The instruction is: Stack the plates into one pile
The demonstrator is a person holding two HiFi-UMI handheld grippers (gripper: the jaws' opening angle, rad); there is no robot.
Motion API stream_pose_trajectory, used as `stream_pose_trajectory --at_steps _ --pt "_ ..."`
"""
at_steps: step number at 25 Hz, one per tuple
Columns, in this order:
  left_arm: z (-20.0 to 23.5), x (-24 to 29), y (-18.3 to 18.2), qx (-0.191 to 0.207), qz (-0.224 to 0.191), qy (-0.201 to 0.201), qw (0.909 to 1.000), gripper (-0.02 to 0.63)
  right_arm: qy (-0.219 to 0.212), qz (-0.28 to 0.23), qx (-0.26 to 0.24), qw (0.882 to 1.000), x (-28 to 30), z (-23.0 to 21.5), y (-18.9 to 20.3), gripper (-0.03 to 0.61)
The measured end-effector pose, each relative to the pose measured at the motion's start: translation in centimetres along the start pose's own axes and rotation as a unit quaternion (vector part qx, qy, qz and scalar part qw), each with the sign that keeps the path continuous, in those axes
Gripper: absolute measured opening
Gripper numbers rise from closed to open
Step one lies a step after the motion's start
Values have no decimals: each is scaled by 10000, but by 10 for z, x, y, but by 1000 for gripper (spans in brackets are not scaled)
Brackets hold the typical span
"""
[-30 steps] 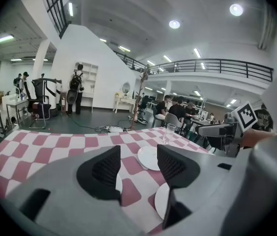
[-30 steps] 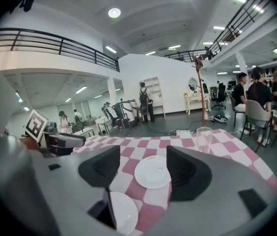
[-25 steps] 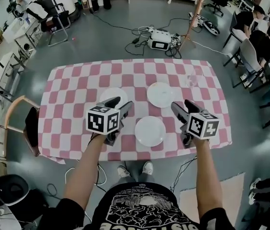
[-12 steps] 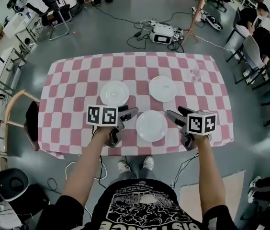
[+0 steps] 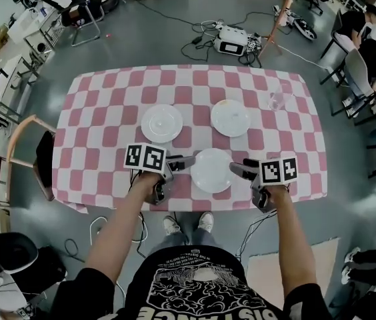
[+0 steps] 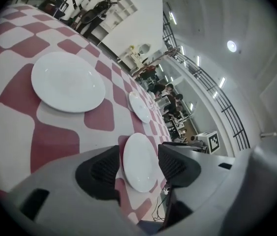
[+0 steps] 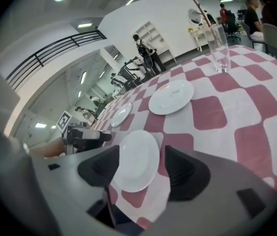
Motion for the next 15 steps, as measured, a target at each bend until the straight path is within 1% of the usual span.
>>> stream_pose_trajectory --at_steps 5,9,14,15 --pt "8 7 12 -268 255 27 9993 253 -284 364 356 9983 9 -11 10 291" --pt "11 14 18 -400 401 19 9984 241 -525 501 722 9947 17 -20 17 293" --pt "15 18 24 -494 449 -16 9978 240 -685 700 805 9919 21 -24 20 276" --pt "16 19 26 -499 442 -20 9978 232 -724 720 827 9913 22 -25 21 270"
Point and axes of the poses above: the fingertips, and each gripper's own axes: x forward along the fingers, z to its left, y out of its underside, the point moved 10 cm from there along -x, backward along the fingers, and after that the axes turned 3 degrees about z, right-handed, at the moved point
